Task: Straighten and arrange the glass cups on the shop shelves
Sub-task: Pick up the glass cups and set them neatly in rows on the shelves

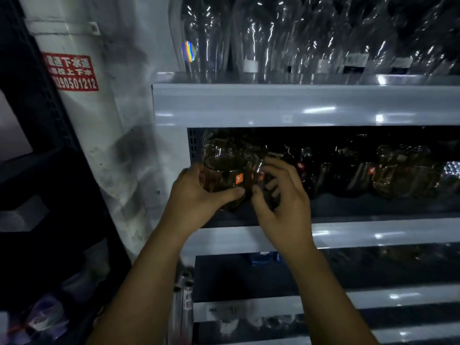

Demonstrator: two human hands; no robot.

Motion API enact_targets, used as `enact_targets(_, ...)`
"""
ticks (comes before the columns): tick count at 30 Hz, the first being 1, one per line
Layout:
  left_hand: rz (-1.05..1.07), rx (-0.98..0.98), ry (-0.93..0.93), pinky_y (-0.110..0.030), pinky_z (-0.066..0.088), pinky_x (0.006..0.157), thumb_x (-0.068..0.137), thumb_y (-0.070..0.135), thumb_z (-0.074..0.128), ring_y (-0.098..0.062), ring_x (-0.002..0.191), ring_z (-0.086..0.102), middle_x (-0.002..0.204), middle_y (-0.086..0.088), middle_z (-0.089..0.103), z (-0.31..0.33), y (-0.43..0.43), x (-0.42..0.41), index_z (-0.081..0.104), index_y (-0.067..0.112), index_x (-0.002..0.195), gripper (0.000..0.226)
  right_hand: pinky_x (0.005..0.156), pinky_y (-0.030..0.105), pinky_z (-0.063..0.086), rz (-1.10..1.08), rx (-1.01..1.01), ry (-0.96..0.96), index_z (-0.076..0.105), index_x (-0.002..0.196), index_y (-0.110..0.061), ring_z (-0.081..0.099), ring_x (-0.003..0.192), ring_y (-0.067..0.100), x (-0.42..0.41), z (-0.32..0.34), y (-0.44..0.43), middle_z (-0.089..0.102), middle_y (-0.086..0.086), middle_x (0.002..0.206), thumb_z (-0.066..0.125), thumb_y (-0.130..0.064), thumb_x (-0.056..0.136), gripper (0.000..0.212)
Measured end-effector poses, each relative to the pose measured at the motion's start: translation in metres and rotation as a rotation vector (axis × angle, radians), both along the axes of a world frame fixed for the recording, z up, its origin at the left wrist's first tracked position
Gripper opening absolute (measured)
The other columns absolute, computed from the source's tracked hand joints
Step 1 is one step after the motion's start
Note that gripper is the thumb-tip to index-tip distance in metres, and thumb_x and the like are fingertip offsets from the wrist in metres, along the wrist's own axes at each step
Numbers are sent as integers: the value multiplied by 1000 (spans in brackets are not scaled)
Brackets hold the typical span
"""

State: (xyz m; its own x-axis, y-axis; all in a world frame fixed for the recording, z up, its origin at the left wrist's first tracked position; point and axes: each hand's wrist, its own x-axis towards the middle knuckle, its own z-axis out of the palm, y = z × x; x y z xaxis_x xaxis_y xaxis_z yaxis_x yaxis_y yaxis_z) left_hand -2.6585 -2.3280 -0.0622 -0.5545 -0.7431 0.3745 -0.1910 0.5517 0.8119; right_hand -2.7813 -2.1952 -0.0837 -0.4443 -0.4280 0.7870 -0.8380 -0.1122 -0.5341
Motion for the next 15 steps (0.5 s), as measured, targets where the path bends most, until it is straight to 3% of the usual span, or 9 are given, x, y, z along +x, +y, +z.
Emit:
enact_targets(2,-28,33,81,-3,46,65,62,41,94,17,83,60,92,19,67,1,5,10,61,32,100,51,83,9,43,39,56,-51,64,125,-11,58,99,-1,3,2,2,60,-5,121,70,-12,93,32)
enact_targets(4,-55,37,160,-11,54,72,62,37,94,12,86,64,95,19,70,3,8,19,61,29,108,57,86,9,45,150,80,-210,63,126,-16,62,105,-1,9,11,4,66,-10,115,70,-22,94,34)
enact_targets(8,-121,-69,174,-29,56,88,60,39,95,-3,103,66,114,12,65,6,7,33,58,41,117,68,89,11,48,429,138,-461,51,141,-26,59,116,-6,21,33,5,62,-9,130,69,-42,85,61)
enact_targets(11,-153,-192,117,-15,49,94,60,29,95,4,112,56,122,12,50,7,8,42,56,41,128,80,88,8,47,512,262,-461,48,141,-33,59,114,-9,29,42,-2,62,-15,130,77,-41,78,69)
enact_targets(15,-212,-211,113,-9,44,98,57,27,96,6,119,51,125,17,45,11,11,46,49,40,139,95,94,29,56,482,204,-578,63,125,-28,68,109,6,34,43,-11,72,-10,115,87,-31,77,53)
